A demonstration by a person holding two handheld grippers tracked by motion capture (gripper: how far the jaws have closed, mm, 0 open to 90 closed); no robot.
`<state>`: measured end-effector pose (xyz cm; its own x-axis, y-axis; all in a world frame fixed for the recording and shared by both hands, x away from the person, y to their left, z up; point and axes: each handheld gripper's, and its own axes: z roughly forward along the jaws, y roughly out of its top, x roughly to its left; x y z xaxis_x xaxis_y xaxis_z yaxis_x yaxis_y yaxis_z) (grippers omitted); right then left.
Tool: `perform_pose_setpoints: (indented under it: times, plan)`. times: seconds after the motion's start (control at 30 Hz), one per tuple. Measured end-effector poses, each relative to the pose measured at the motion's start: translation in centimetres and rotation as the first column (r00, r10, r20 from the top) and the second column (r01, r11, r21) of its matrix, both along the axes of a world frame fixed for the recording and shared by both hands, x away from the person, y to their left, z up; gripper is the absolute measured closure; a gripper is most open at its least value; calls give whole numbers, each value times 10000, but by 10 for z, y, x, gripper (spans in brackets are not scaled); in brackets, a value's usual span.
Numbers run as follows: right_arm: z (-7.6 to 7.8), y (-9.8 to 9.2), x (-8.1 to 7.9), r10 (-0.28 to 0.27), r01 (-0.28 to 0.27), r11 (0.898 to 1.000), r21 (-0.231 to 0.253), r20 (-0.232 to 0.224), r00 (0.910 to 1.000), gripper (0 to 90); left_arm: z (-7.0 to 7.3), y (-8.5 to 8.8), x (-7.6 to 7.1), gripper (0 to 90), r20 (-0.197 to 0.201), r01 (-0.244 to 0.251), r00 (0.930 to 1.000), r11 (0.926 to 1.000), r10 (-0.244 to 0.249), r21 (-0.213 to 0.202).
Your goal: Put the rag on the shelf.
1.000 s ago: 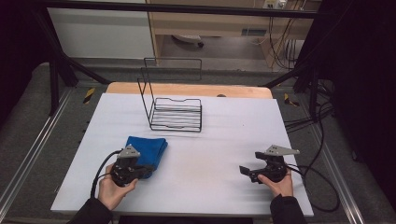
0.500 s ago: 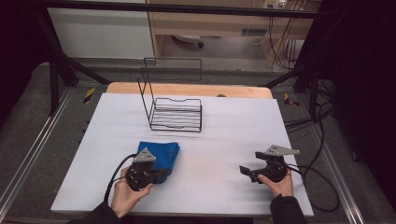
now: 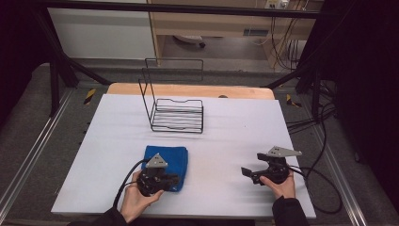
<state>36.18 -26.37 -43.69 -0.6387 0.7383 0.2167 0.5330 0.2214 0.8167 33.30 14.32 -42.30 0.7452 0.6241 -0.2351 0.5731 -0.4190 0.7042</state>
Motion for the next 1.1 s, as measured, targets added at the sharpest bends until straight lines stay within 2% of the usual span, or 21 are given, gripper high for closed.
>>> perform_pose_setpoints:
  times: [0.13, 0.37, 0.5, 0.57, 0.63, 0.87, 1.1]
  plan:
    - [0, -1, 0, 14, -14, 10000, -19, 37, 10000, 16, 9, 11, 1, 618, 168, -73, 9998, 9998, 76, -191]
    - [0, 0, 0, -11, 11, 10000, -33, 23, 10000, 15, 21, 47, 20, 333, 470, -887, 9950, 9961, 885, 26]
    - [0, 0, 0, -15, 15, 10000, -24, 38, 10000, 15, 24, 63, 29, 252, 734, -1314, 9888, 9913, 1302, 109]
    - [0, 0, 0, -14, 14, 10000, -29, 42, 10000, 16, 24, 71, 34, 228, 731, -1458, 9868, 9893, 1448, 80]
    - [0, 0, 0, -5, 5, 10000, -56, 20, 10000, 15, 24, 75, 39, 157, 675, -1539, 9859, 9881, 1530, 83]
    - [-1, 0, 0, 12, -12, 10000, -90, 6, 10000, 16, 23, 91, 59, 121, 849, -1986, 9775, 9783, 1932, 594]
    - [-1, 0, 1, 20, -19, 9999, -99, 21, 10000, 15, 18, 101, 80, 158, 794, -2798, 9586, 9564, 2735, 837]
